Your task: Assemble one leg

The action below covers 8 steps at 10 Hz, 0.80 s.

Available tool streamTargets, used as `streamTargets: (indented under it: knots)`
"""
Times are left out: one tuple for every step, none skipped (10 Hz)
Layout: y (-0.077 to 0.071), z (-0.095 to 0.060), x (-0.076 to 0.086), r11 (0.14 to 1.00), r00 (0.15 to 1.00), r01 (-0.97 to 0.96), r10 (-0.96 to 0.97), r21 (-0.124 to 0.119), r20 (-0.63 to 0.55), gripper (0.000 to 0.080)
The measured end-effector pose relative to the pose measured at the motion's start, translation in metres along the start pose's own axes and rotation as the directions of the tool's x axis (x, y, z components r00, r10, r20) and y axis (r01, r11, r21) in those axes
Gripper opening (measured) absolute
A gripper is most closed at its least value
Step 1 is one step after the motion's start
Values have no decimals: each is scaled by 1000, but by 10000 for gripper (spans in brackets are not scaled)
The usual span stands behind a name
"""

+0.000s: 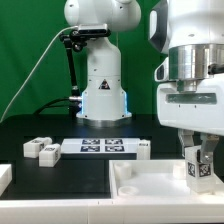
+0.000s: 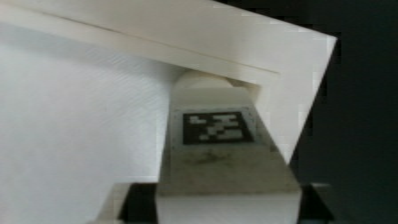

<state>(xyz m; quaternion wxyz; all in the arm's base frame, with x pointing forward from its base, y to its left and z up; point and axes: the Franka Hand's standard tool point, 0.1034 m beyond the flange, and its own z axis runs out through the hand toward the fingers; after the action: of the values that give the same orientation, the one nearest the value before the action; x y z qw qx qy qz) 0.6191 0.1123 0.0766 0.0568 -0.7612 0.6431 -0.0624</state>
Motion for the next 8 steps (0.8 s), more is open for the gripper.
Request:
streamTargets:
  knots:
    - [0,0,0,999,999,-47,47,-6,10,291]
    - [1,0,-1,991,991,-130,130,-8,17,291]
    - [1,0,-2,995,995,-96,96,-8,17,291]
    - [1,0,-2,999,998,-53,53,-7,17,386]
    - [0,0,-1,999,999,37,-37,-5,17,525]
    - [0,-1,-3,987,987,160,-160,-9,20,610]
    - [-1,-2,-5,959,959,284,-283,-15,27,610]
    - [-2,-2,-6,919,919,395,-394,-10,28,642]
